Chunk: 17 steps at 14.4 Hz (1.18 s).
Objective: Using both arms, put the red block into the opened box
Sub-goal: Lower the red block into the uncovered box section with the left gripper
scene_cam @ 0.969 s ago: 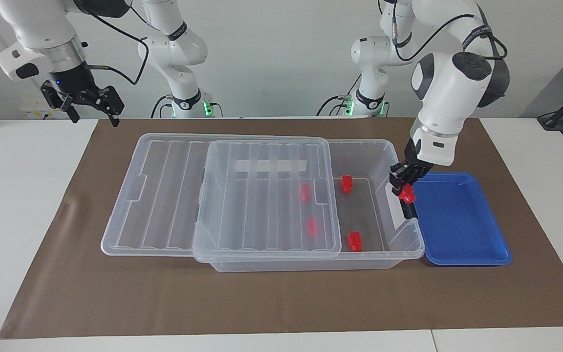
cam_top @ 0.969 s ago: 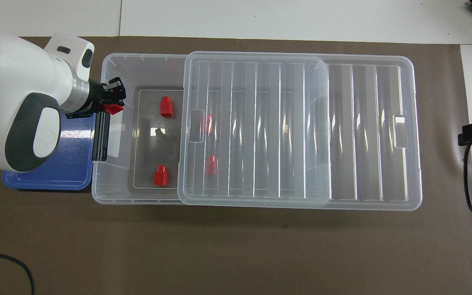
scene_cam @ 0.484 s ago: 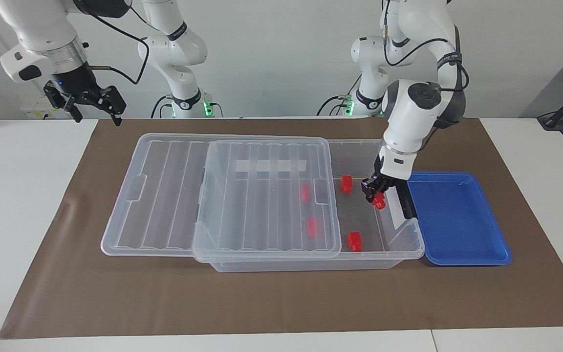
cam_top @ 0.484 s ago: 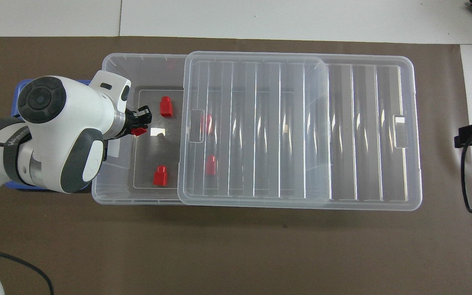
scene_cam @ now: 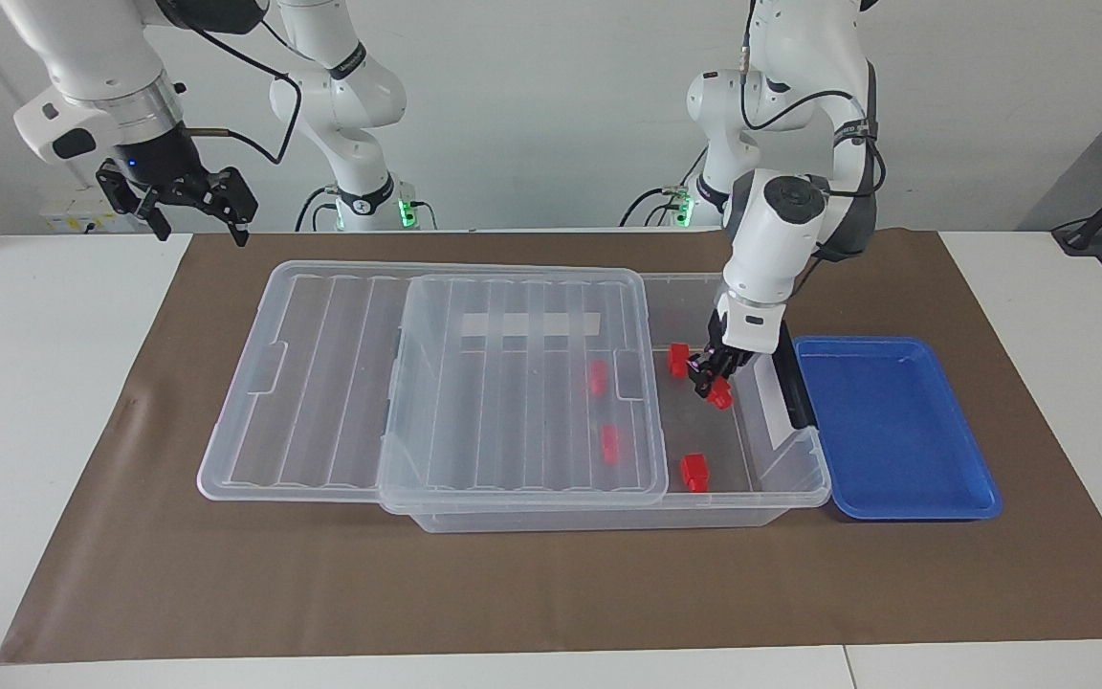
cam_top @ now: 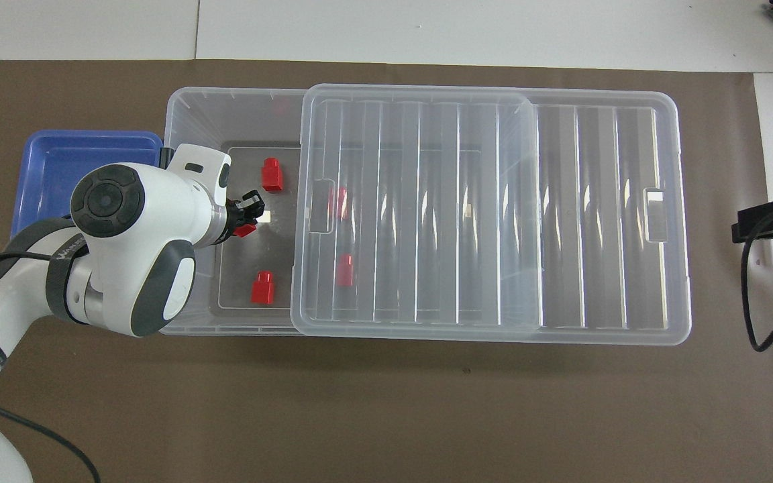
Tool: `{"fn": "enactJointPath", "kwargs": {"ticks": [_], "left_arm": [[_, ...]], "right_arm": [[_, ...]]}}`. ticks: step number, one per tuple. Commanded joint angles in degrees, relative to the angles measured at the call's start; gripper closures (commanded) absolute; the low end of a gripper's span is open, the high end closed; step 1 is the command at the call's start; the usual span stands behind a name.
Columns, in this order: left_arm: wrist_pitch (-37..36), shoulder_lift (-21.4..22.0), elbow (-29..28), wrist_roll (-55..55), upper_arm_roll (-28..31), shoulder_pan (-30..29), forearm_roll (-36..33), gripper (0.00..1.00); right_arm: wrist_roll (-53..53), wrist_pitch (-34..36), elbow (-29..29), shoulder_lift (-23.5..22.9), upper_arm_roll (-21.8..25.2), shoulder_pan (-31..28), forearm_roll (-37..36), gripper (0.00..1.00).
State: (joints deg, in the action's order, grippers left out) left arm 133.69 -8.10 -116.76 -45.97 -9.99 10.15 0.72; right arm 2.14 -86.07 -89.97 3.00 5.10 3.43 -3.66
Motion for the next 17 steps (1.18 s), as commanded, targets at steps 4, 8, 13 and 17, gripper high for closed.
{"fn": "enactJointPath", "kwargs": {"ticks": [4,8,13,17], "left_arm": [[4.11,-1.82,-2.07,-1.4,0.5,1.28,-6.69,1.0],[4.29,-2.79,-2.51,-0.96,0.5,3.2,-9.77,1.0],[7.2,-7.45,-2.6,-0.88,0.5,4.8,-13.55,1.0],[9.48,-7.63,-4.27,-0.96,0.5,4.44,-13.64,1.0]], "right_arm": [[-1.17,0.03,-0.03,-0.01,1.93,1.23,0.85,0.0],[-0.82,-0.14,-0.38,0.16,1.93,1.23,2.07,0.0],[-1.35,0.64,-0.3,0.16,1.76,0.97,3.66,0.0],[-1.61,0.99,-0.38,0.16,1.84,0.79,3.14,0.0]]}}
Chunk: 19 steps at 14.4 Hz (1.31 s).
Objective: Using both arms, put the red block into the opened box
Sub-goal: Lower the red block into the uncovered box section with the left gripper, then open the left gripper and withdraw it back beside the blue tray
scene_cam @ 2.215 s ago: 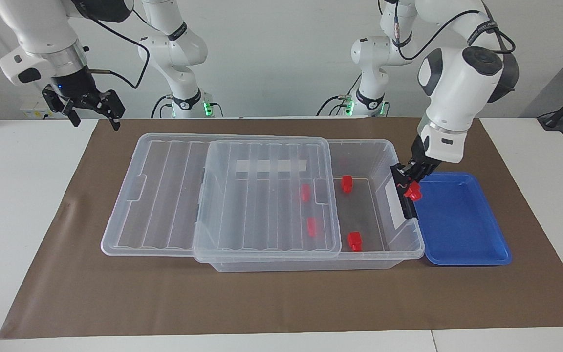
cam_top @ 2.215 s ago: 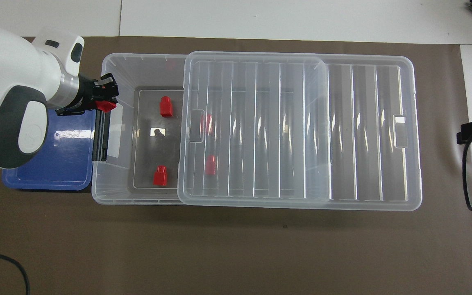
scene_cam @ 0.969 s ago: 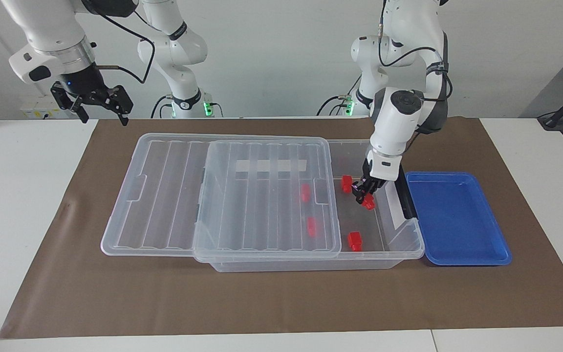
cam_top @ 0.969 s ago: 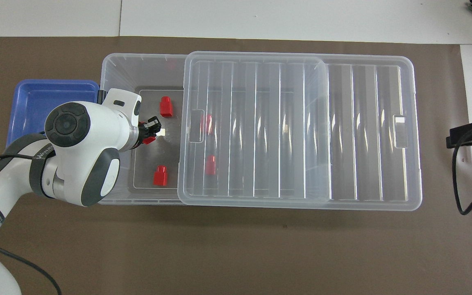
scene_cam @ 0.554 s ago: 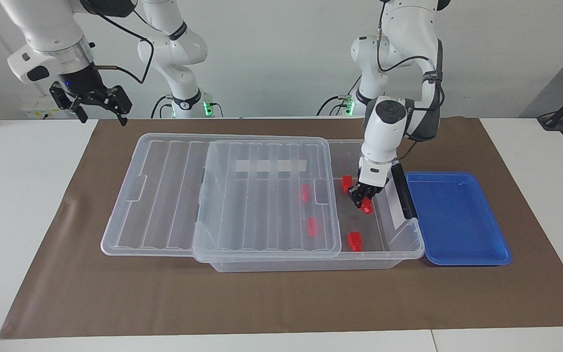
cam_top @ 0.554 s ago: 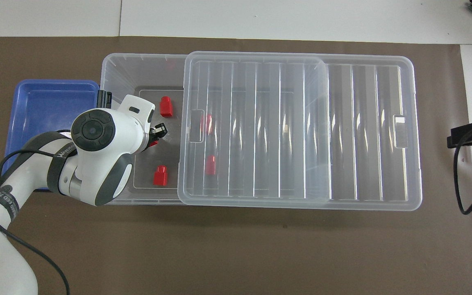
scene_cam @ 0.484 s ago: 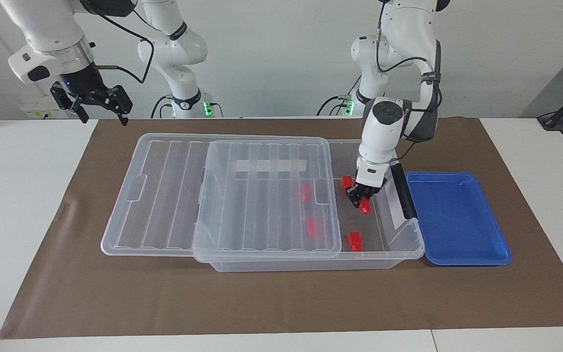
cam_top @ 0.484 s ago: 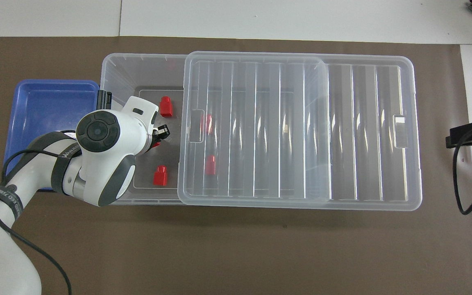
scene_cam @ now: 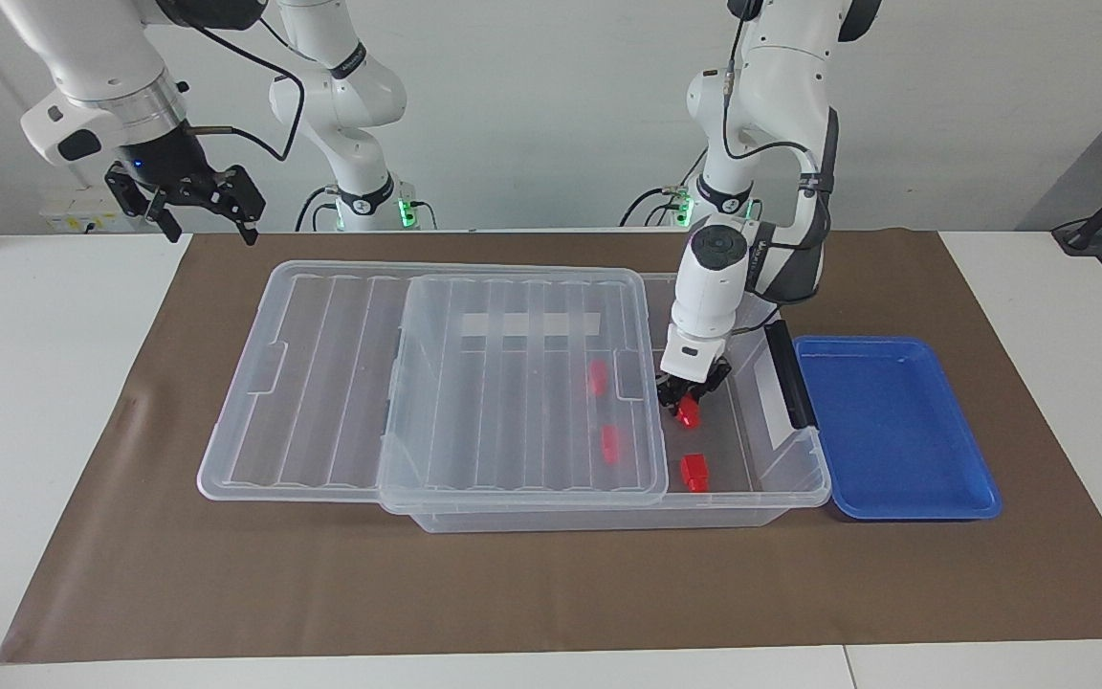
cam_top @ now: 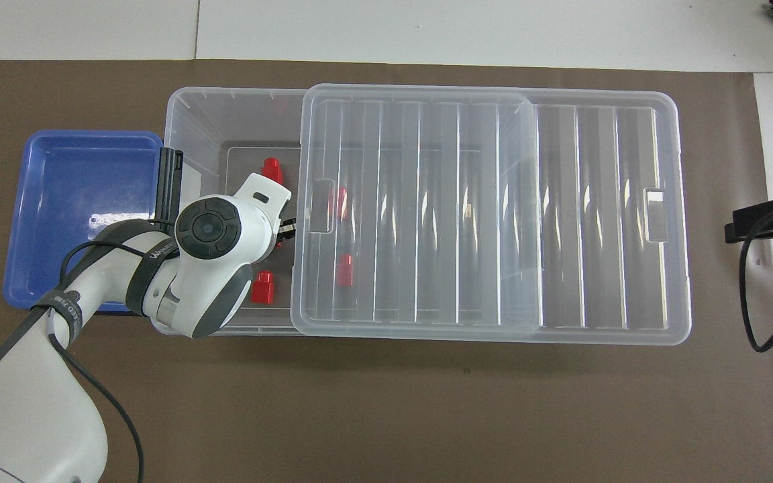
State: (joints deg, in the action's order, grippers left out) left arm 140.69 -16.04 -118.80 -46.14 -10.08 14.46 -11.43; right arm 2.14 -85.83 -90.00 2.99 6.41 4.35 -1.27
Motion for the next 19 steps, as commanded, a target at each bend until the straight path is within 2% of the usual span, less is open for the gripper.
{"fn": "enactJointPath", "kwargs": {"ticks": [1,2,3,4,5,10,14,19], "left_arm": [[2.48,0.31,-2.4,-0.71,0.68,0.04,-1.41,1.0],[2.57,0.31,-2.4,-0.7,0.68,-0.05,-1.4,0.98],[2.57,0.31,-2.4,-0.7,0.68,-0.13,-1.4,0.67],[2.57,0.31,-2.31,-0.62,0.85,-0.13,-1.49,0.23],[2.57,0.31,-2.31,-0.7,0.86,-0.13,-1.49,0.02],[0.91,0.22,-0.21,-1.41,1.03,-0.31,-1.4,0.0],[-7.96,0.92,5.41,-1.23,0.94,-1.54,-0.97,0.0],[-15.0,4.26,7.36,-2.02,1.12,-1.72,1.14,0.0]], "right_arm": [[-1.87,0.75,-0.35,0.26,0.53,-0.04,0.48,0.0],[-2.23,0.75,-0.35,0.26,0.53,-0.04,0.39,0.0],[-2.4,0.75,-0.35,0.26,0.53,-0.04,0.39,0.0],[-2.4,0.67,-0.35,0.26,0.53,-0.13,0.39,0.0],[-2.4,0.67,-0.44,0.26,0.53,-0.04,0.48,0.0],[-2.23,0.67,-0.53,0.26,0.53,-0.04,0.48,0.0],[-2.23,0.67,-0.53,0.26,0.53,-0.04,0.48,0.0],[-1.88,0.58,-0.79,0.43,0.62,-0.22,0.48,0.0]]}}
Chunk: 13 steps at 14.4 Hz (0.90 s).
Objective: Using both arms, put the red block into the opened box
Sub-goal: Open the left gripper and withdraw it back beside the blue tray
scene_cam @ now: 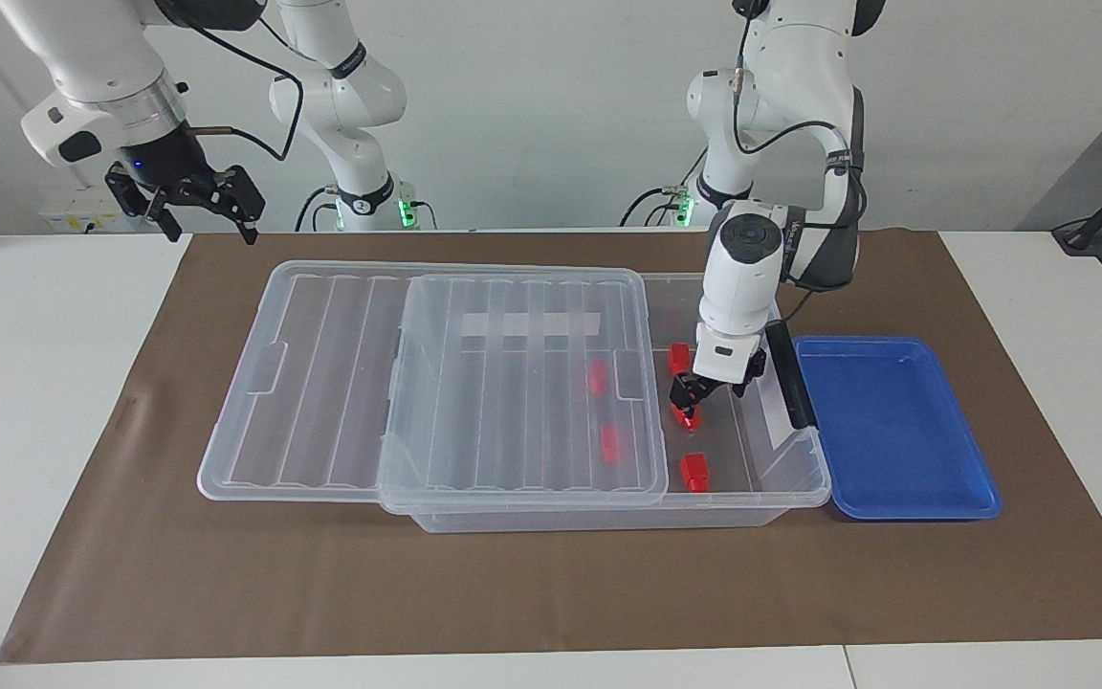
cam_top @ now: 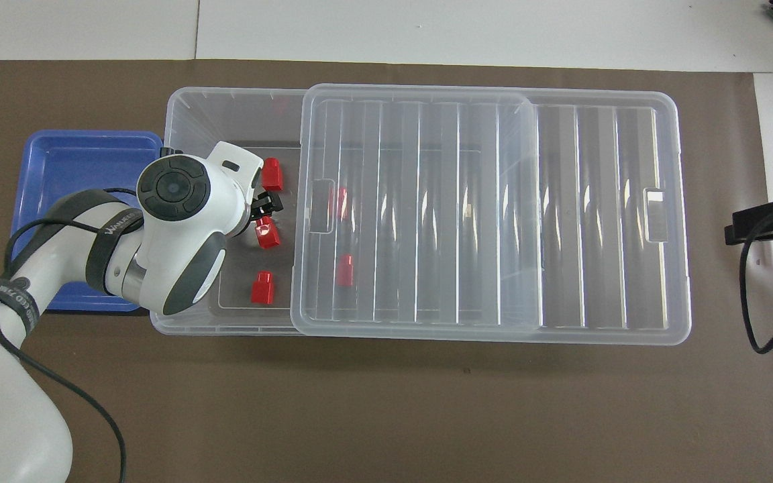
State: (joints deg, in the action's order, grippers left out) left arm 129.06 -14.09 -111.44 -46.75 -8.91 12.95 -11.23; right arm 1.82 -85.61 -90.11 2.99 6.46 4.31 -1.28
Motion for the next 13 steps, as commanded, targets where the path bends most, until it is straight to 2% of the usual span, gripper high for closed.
{"fn": "enactJointPath", "kwargs": {"ticks": [1,6,9,10,11,13], "left_arm": [[-4.33,3.09,0.17,-3.68,-0.05,-0.21,1.55,0.0],[-10.92,7.83,1.4,-8.89,0.04,-0.21,1.73,0.0],[-19.07,8.64,8.67,-7.75,0.21,-2.66,1.65,0.0],[-21.63,8.64,11.48,-6.09,0.21,-3.98,1.73,0.0],[-24.27,8.81,13.43,-1.98,0.13,-6.08,1.73,0.0],[-28.32,11.69,14.5,10.99,0.47,-11.43,5.31,0.0]], "right_arm": [[-1.47,0.18,-1.03,0.52,0.57,-0.18,0.49,0.0],[-2.26,-0.17,-1.91,0.96,0.57,-0.18,0.4,0.0],[-4.46,-0.7,-2.61,1.31,0.66,-0.27,0.22,0.0],[-4.64,-1.83,-3.14,1.49,0.66,-0.97,0.22,0.06],[-5.16,-3.24,-3.66,1.66,0.66,-1.93,0.22,0.17],[-6.65,-6.14,-4.81,1.58,0.66,-3.77,0.22,0.55]]}}
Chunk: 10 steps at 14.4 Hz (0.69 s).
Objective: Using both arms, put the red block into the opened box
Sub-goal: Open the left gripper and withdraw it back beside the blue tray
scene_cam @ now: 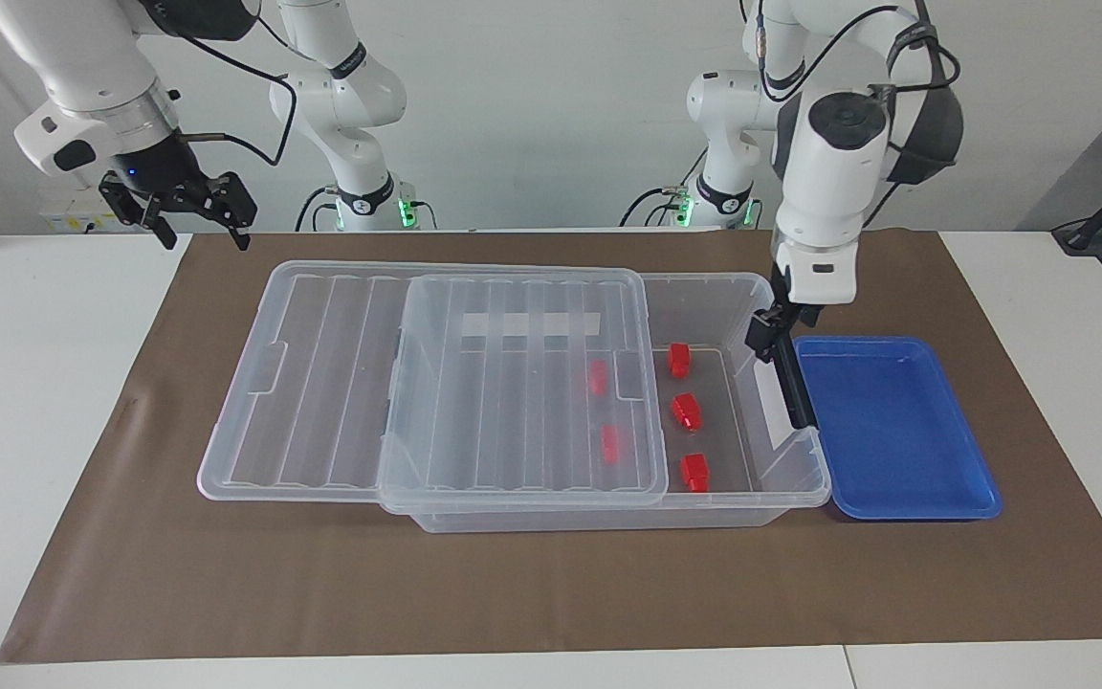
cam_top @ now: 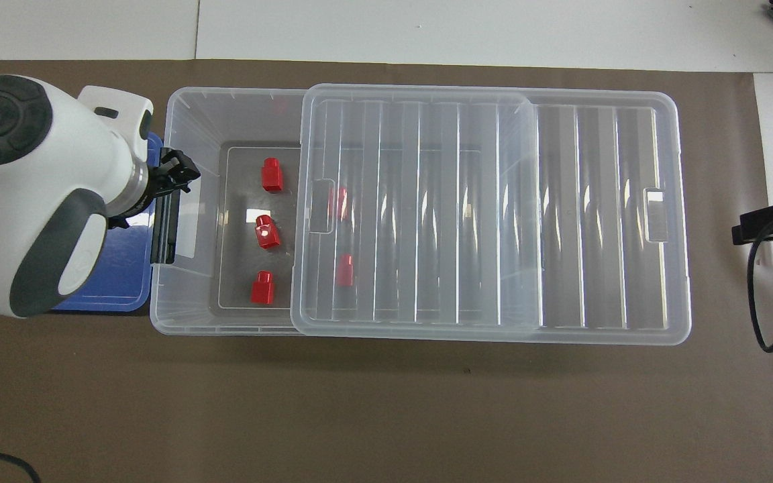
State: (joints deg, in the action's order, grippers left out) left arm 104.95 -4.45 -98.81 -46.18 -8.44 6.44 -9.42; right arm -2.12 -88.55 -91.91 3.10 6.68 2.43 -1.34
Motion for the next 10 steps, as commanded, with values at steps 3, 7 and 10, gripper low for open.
{"fn": "enactJointPath", "kwargs": {"ticks": [3,7,10], "left_arm": [[-8.34,5.58,1.78,31.78,0.61,-12.57,6.52,0.0],[-10.72,8.22,1.34,45.46,0.61,-15.84,6.43,0.0],[-10.47,8.31,1.08,45.65,0.53,-15.58,6.43,0.0]], "right_arm": [[-8.13,-8.1,-6.51,1.48,0.35,-4.36,0.46,1.0],[-14.21,-18.05,-12.06,-0.19,0.44,-4.8,0.81,1.0],[-16.6,-23.93,-12.24,-5.28,0.35,-5.07,1.34,1.0]]}}
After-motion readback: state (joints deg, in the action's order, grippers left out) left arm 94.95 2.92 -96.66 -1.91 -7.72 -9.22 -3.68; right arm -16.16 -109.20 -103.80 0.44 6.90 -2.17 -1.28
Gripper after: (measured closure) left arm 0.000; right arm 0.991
